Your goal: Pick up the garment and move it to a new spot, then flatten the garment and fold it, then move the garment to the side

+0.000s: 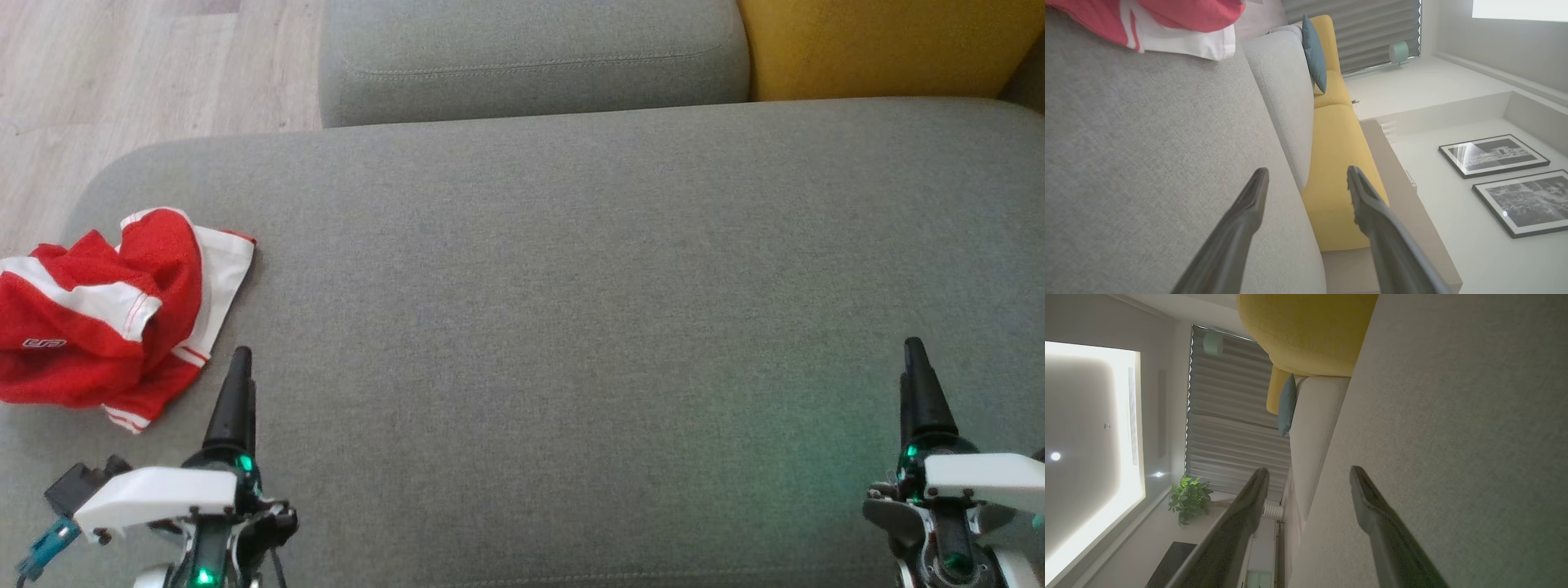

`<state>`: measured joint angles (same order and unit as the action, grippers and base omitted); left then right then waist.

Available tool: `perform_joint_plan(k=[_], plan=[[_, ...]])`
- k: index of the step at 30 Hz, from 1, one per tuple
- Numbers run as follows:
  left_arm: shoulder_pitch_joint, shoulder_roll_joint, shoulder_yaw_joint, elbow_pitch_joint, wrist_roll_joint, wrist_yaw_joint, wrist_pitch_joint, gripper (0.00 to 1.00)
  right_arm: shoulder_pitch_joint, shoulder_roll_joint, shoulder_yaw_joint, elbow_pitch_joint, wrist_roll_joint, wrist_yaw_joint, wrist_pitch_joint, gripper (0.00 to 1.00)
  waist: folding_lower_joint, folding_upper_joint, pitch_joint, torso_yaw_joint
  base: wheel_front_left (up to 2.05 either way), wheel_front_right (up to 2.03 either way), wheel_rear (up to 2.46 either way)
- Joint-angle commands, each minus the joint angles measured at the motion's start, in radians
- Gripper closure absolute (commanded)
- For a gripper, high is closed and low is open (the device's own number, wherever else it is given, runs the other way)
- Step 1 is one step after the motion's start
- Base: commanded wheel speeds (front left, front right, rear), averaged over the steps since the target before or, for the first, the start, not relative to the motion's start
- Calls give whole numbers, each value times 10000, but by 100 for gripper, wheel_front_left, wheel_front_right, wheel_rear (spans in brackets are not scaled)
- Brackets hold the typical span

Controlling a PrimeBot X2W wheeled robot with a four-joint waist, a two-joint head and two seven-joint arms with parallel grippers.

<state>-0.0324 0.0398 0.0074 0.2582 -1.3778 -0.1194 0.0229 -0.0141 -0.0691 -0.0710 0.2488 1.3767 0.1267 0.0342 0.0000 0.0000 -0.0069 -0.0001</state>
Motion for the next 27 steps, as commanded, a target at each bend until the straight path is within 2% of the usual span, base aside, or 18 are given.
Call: perform_joint_plan(k=[1,17,27], plan=[[-643,182,-2,-401,205,-4,-79,0,-432,-170,99,-410,-203,11,-110,0,0,0,-2,1,0,0,0],[-766,228,-405,-646,2598,21,-578,0,-417,-289,359,-989,-3053,17,-246,0,0,0,-50,-25,0,0,0],[-880,329,-667,-570,3825,110,-842,0,-395,-327,544,-1156,-4253,19,-283,0,0,0,-82,-45,0,0,0]])
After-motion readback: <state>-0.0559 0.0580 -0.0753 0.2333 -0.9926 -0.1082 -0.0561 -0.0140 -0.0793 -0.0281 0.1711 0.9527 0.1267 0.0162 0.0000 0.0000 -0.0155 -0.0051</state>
